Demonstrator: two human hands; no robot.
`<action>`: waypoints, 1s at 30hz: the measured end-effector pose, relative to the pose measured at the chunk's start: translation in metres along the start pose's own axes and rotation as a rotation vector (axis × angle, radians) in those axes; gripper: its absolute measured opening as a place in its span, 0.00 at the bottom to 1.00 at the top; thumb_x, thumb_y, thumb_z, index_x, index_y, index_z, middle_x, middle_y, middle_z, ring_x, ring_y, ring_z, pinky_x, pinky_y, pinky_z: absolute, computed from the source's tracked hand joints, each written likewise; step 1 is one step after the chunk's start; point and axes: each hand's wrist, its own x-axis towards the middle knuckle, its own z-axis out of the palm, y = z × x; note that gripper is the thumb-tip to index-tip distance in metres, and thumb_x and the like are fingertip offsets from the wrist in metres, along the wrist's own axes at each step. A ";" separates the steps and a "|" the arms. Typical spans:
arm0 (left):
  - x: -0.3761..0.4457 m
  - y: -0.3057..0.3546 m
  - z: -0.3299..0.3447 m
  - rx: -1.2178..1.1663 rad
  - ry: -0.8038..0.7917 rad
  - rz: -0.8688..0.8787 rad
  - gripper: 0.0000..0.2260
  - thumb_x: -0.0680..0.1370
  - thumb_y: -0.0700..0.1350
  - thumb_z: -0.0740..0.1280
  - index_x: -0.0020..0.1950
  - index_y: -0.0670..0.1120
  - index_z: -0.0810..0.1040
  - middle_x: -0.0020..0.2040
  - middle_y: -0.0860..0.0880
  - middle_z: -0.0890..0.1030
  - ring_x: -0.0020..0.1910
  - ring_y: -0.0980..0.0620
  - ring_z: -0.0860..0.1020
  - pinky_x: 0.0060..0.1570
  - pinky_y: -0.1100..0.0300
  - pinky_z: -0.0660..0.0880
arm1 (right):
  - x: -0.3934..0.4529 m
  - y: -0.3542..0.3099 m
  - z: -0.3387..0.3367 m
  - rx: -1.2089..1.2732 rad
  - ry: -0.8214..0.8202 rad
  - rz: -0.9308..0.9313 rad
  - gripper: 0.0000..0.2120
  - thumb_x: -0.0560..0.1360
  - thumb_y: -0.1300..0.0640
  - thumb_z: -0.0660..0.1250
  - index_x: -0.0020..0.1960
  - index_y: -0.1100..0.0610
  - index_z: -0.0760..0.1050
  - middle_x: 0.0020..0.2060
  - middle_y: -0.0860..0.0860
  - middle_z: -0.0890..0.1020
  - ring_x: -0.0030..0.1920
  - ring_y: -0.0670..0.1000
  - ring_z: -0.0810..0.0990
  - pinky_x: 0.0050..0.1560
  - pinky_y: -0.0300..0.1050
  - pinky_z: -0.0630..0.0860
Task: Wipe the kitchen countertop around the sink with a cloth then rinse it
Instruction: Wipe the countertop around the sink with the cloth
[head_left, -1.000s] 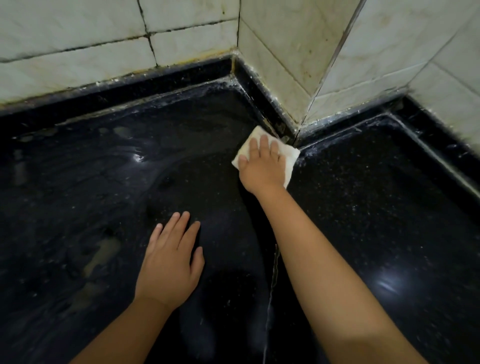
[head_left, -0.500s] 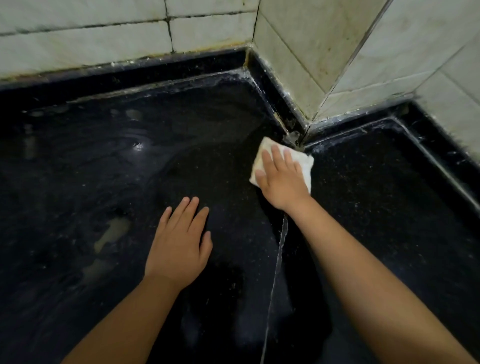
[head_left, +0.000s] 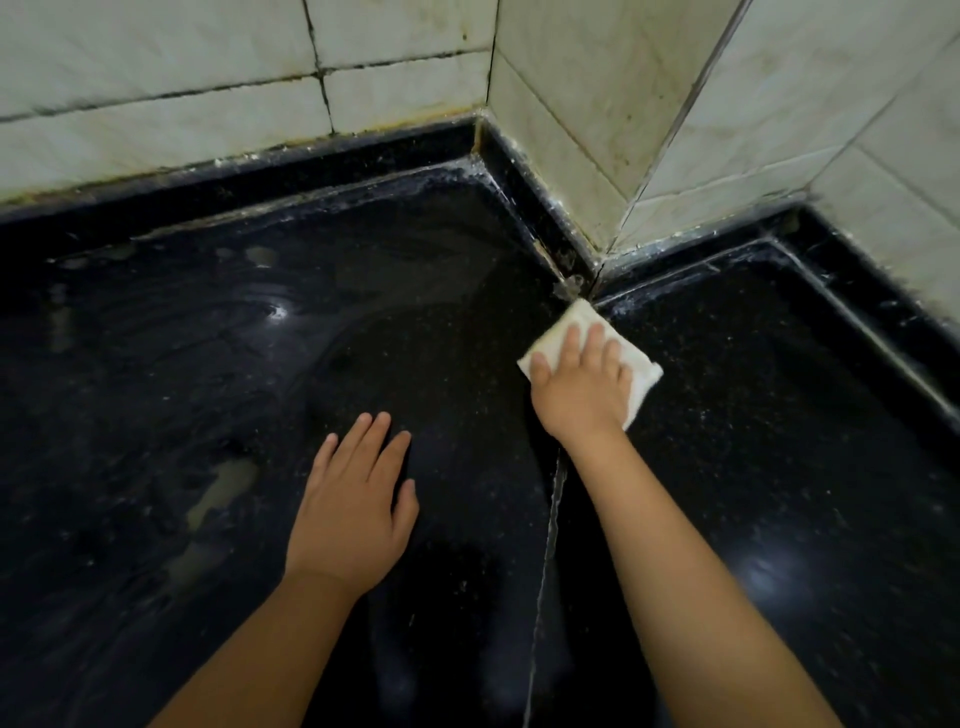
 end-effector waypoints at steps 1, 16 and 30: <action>0.000 0.000 0.000 0.000 -0.007 -0.001 0.22 0.74 0.49 0.53 0.57 0.38 0.78 0.59 0.39 0.78 0.60 0.40 0.75 0.63 0.52 0.55 | -0.009 0.012 0.001 -0.010 0.003 0.016 0.28 0.81 0.45 0.43 0.76 0.56 0.39 0.76 0.55 0.40 0.75 0.55 0.39 0.74 0.52 0.40; 0.001 0.000 0.002 -0.010 0.019 -0.004 0.23 0.74 0.49 0.53 0.58 0.38 0.78 0.60 0.39 0.78 0.60 0.40 0.75 0.65 0.51 0.59 | 0.011 0.032 -0.010 -0.111 -0.001 -0.187 0.26 0.81 0.47 0.43 0.76 0.52 0.41 0.76 0.49 0.42 0.75 0.54 0.38 0.73 0.52 0.38; 0.001 0.002 -0.002 -0.023 0.016 0.003 0.23 0.74 0.49 0.53 0.58 0.37 0.77 0.60 0.37 0.77 0.61 0.39 0.75 0.60 0.43 0.61 | -0.044 0.035 0.011 -0.215 -0.047 -0.515 0.30 0.77 0.39 0.35 0.76 0.50 0.44 0.76 0.49 0.44 0.75 0.52 0.38 0.72 0.48 0.36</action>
